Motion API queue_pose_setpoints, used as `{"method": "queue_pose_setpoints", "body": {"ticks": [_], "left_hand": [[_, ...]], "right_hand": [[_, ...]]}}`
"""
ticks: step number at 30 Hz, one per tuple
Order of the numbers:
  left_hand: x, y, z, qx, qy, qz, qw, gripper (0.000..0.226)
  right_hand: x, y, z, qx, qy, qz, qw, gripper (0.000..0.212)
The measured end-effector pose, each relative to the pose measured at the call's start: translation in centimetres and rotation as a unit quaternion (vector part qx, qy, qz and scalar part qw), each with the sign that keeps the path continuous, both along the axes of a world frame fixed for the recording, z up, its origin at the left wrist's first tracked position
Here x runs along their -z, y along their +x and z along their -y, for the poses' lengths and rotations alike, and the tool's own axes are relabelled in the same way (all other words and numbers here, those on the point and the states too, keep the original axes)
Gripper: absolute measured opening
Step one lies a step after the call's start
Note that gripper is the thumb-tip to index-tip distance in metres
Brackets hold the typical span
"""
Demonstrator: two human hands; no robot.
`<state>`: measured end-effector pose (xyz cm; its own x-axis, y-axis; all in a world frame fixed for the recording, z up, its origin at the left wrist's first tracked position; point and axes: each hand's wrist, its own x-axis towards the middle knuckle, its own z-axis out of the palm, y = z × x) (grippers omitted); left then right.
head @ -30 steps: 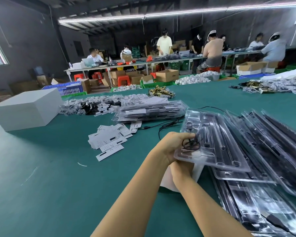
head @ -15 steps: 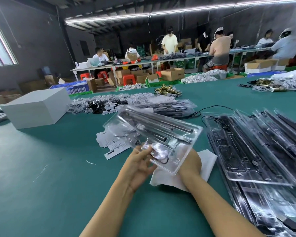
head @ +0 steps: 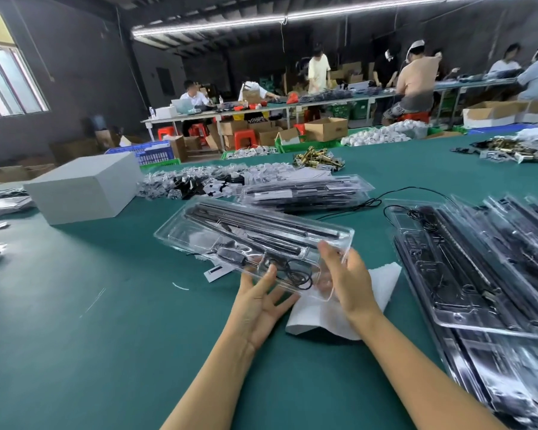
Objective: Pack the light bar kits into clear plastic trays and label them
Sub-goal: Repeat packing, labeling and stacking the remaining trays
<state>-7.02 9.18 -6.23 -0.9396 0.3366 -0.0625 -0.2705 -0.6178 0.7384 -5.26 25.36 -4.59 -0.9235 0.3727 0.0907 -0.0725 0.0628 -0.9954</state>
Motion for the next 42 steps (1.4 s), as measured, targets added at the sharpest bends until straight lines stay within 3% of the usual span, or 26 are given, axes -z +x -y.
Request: {"method": "queue_pose_setpoints", "body": {"ticks": [2, 4, 6, 8, 11, 14, 16, 18, 21, 22, 26, 28, 30, 32, 34, 38, 40, 42], "left_hand": [[0.0, 0.0, -0.2, -0.004, -0.017, -0.019, 1.000, 0.046], [0.2, 0.0, -0.4, -0.018, -0.052, -0.033, 0.998, 0.056], [0.4, 0.3, -0.7, -0.021, -0.152, -0.073, 0.986, 0.068], [0.5, 0.8, -1.2, 0.009, -0.277, -0.141, 0.950, 0.075], [0.8, 1.5, -1.8, 0.037, -0.451, -0.278, 0.847, 0.065], [1.2, 2.2, -2.7, -0.034, -0.610, -0.420, 0.671, 0.060], [1.1, 2.9, -3.5, -0.109, -0.680, -0.426, 0.586, 0.051], [0.6, 3.5, -4.2, -0.141, -0.731, -0.388, 0.544, 0.042], [0.6, 3.8, -4.9, -0.098, -0.743, -0.401, 0.527, 0.038], [0.6, 3.9, -5.0, -0.086, -0.725, -0.420, 0.540, 0.037], [0.6, 4.4, -5.0, 0.013, -0.587, -0.475, 0.656, 0.024], [0.6, 4.4, -5.1, 0.039, -0.546, -0.443, 0.710, 0.026], [0.0, 3.9, -4.9, -0.011, -0.484, -0.334, 0.808, 0.030], [-1.0, 3.0, -4.2, -0.085, -0.352, -0.186, 0.913, 0.034], [-1.9, 1.8, -2.6, -0.120, -0.189, -0.083, 0.971, 0.041], [-2.5, -0.3, 1.8, -0.070, 0.076, -0.023, 0.994, 0.031], [-2.3, -0.6, 2.5, -0.073, 0.070, 0.025, 0.995, 0.021], [-2.0, -0.7, 2.3, -0.112, 0.063, 0.106, 0.986, 0.035]], "right_hand": [[-0.3, 0.2, 0.3, -0.058, -0.023, -0.008, 0.998, 0.047], [-0.6, 0.0, 0.2, -0.104, -0.088, -0.004, 0.991, 0.049], [-1.0, -0.1, -0.3, -0.107, -0.176, -0.012, 0.978, 0.047], [-1.3, -0.2, -1.0, -0.108, -0.276, -0.030, 0.955, 0.038], [-1.4, -0.2, -1.9, -0.081, -0.327, -0.018, 0.941, 0.036], [-1.5, -0.3, -2.3, -0.077, -0.355, -0.027, 0.931, 0.035], [-2.0, -0.1, -2.4, -0.096, -0.366, -0.042, 0.925, 0.042], [-2.4, 0.1, -2.4, -0.117, -0.380, -0.049, 0.916, 0.059], [-2.7, 0.2, -2.2, -0.162, -0.395, -0.059, 0.902, 0.065], [-2.7, 0.3, -2.1, -0.174, -0.398, -0.066, 0.898, 0.062], [-2.8, 0.4, -1.6, -0.214, -0.387, -0.076, 0.894, 0.048], [-2.8, 0.4, -1.6, -0.219, -0.379, -0.064, 0.897, 0.045], [-2.5, 0.5, -1.9, -0.212, -0.377, -0.047, 0.901, 0.051], [-2.4, 0.5, -2.6, -0.194, -0.369, -0.026, 0.909, 0.059], [-2.3, 0.4, -3.6, -0.171, -0.356, 0.003, 0.919, 0.059], [-2.2, 0.2, -5.5, -0.126, -0.319, 0.066, 0.937, 0.072], [-2.1, 0.3, -5.7, -0.121, -0.289, 0.089, 0.945, 0.076], [-2.1, 0.4, -5.9, -0.124, -0.274, 0.103, 0.948, 0.073]]}}
